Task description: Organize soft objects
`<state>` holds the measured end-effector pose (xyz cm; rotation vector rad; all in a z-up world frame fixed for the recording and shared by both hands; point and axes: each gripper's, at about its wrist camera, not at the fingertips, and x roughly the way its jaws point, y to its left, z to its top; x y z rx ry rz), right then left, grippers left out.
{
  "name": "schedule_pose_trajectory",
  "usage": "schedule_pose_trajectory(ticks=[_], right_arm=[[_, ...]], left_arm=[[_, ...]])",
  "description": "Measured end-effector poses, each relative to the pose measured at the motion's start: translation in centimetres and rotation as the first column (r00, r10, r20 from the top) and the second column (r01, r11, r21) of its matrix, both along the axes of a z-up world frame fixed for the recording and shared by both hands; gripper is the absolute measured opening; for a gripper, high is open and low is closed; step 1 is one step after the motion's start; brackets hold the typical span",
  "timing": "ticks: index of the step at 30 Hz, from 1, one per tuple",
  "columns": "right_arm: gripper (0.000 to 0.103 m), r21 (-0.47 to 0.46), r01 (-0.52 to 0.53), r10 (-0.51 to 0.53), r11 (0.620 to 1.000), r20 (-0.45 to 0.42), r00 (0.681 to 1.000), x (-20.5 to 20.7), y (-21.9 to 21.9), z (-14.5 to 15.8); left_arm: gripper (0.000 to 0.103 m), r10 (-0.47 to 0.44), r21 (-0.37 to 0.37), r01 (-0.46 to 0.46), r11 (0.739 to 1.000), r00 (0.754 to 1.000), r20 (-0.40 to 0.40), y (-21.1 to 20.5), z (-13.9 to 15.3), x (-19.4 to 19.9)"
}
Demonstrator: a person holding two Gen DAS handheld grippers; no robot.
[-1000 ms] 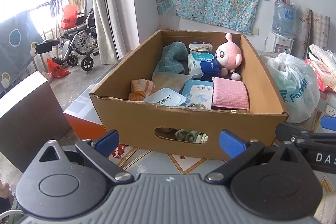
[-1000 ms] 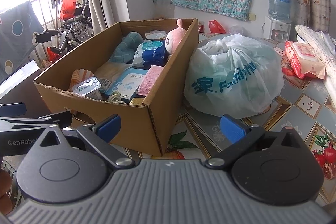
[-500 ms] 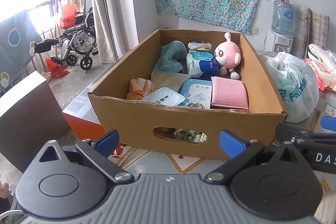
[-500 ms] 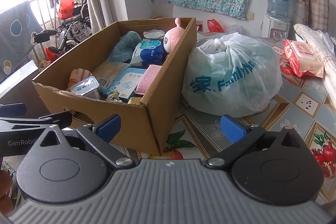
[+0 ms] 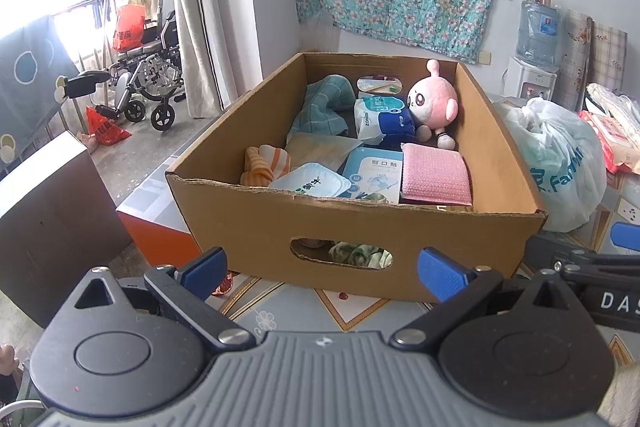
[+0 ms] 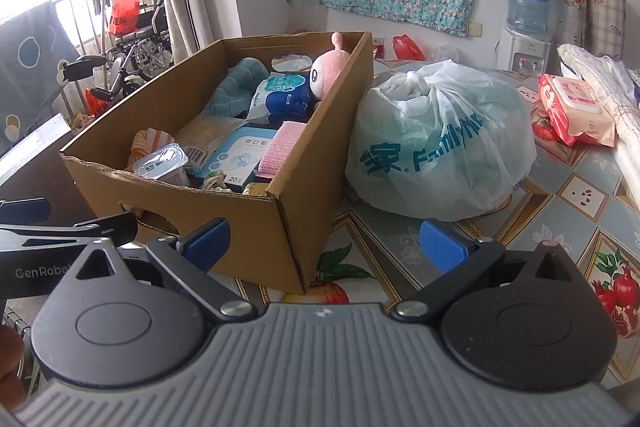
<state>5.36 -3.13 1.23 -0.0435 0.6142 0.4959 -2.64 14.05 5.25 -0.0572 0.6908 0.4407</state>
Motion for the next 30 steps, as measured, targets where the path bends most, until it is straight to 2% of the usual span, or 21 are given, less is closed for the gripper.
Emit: schedule_pose_trajectory(ticks=[30], right_arm=[[0.102, -0.019, 0.003, -0.003, 1.000, -0.013, 1.000, 0.46, 0.14, -0.56]], left_arm=[[0.102, -0.007, -0.013, 0.007, 1.000, 1.000, -0.018, 0.19, -0.73, 0.23]])
